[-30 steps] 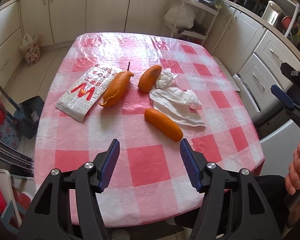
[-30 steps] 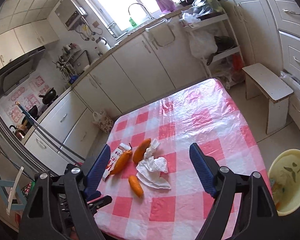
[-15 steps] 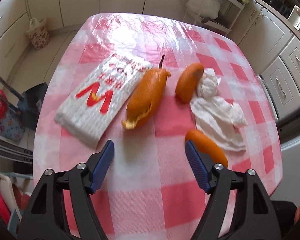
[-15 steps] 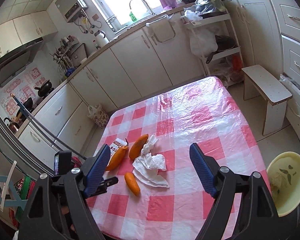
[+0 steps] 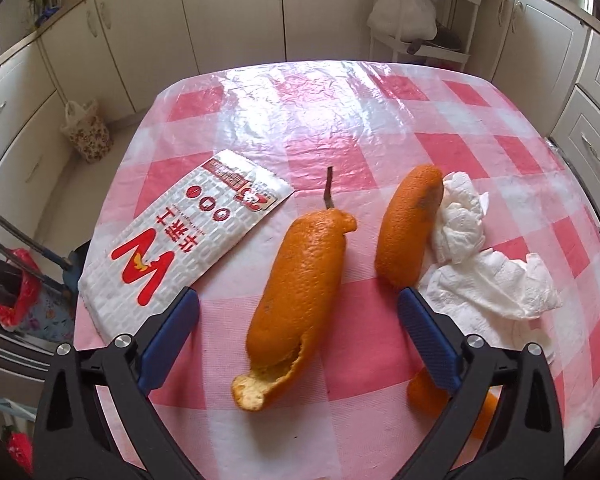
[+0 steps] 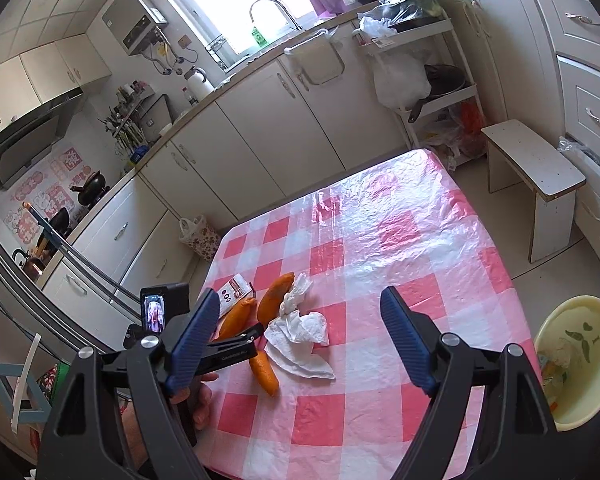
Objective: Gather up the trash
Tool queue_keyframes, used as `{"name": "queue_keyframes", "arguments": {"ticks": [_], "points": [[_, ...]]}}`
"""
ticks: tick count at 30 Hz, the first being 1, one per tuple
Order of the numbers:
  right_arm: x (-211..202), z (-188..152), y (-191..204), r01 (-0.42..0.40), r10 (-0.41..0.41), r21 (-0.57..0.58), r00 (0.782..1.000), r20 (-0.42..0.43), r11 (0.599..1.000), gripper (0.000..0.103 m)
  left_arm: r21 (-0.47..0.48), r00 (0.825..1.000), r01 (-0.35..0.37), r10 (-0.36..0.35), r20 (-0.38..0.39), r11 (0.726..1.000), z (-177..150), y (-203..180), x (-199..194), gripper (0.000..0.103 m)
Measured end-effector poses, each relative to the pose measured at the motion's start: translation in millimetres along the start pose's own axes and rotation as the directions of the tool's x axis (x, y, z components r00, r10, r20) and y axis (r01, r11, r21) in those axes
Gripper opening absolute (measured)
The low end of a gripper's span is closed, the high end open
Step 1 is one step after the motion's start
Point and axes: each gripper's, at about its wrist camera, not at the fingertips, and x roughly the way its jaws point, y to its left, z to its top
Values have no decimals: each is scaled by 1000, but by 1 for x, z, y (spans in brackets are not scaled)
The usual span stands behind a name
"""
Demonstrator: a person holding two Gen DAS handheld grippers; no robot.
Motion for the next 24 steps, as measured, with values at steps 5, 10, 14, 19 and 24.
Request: {"name": "queue_keyframes", "arguments": {"ticks": [5, 10, 14, 19, 24], "points": [[1, 0, 0, 11, -11, -2, 1000, -5, 1000, 80, -4, 1000, -3, 3, 12, 1000, -2, 0, 0, 96], [2, 0, 0, 18, -18, -2, 1000, -4, 1000, 80, -2, 1000, -5, 5, 12, 1000, -2, 0, 0, 96], [-1, 1, -1, 18, -18, 1, 1000, 8, 1000, 83, -2, 1000, -5, 5, 12, 1000, -2, 0, 0, 96], [-3, 1, -3, 23, -23, 11, 1000, 11, 1000, 83, -2, 1000, -5, 5, 12, 1000, -2, 0, 0, 96], [-4, -1, 1, 41, -41, -5, 999, 14, 999, 84, -2, 1000, -5, 5, 12, 1000, -2, 0, 0, 96]]}}
